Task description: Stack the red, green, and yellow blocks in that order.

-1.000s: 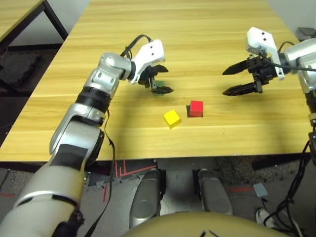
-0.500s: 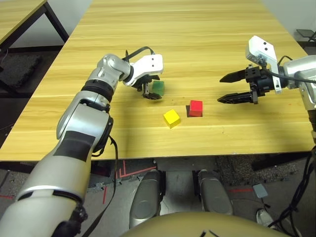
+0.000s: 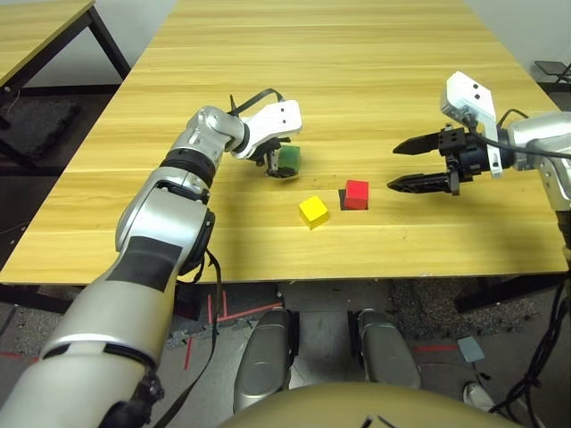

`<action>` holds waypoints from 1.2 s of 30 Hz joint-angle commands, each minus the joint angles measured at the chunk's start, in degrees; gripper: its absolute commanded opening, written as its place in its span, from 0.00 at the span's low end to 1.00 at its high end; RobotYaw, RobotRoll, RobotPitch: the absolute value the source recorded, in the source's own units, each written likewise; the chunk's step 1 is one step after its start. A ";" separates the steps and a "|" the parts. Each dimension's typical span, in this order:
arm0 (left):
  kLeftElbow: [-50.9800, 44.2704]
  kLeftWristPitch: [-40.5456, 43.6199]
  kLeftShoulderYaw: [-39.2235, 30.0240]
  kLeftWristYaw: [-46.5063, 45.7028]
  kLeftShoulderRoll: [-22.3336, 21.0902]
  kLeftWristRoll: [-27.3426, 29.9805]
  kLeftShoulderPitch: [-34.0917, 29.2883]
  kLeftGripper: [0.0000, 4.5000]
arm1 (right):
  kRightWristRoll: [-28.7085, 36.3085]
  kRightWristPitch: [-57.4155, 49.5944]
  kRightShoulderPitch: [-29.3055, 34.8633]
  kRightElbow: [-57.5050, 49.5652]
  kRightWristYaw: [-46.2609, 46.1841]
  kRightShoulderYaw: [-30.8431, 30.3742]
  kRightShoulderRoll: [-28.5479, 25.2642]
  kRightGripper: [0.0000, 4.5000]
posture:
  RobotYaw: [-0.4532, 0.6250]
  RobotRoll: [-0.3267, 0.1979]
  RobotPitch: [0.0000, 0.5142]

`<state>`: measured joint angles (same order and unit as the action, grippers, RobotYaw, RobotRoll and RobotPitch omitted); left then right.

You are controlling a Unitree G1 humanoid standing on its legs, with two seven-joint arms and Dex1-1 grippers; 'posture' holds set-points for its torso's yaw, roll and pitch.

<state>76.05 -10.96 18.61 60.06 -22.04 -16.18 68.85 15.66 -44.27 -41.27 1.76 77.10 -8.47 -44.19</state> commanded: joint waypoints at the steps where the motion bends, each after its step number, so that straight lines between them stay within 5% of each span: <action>1: 1.22 1.60 -0.21 -1.25 0.23 -1.74 0.76 1.00 | 1.80 -1.22 0.85 -2.13 -0.96 0.33 -0.74 0.99 | 0.38 0.30 0.15; 21: 1.88 1.90 -1.41 -6.67 6.09 -5.71 1.92 1.00 | 7.02 -5.38 2.73 -7.53 -6.50 1.23 -2.16 0.99 | 0.29 0.30 0.15; 29: 2.29 4.45 -0.25 -8.10 4.88 -8.33 1.37 0.52 | 8.10 -5.11 2.21 -7.27 -8.32 1.29 -1.67 1.00 | 0.29 0.30 0.13; 36: 2.26 5.40 -0.91 -7.57 4.43 -8.39 1.53 0.49 | 8.61 -4.41 1.81 -6.50 -9.61 0.79 -1.03 1.00 | 0.30 0.31 0.14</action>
<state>77.58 -6.62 17.43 51.82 -17.54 -24.00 70.75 23.74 -49.10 -39.20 -4.60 67.83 -8.15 -45.37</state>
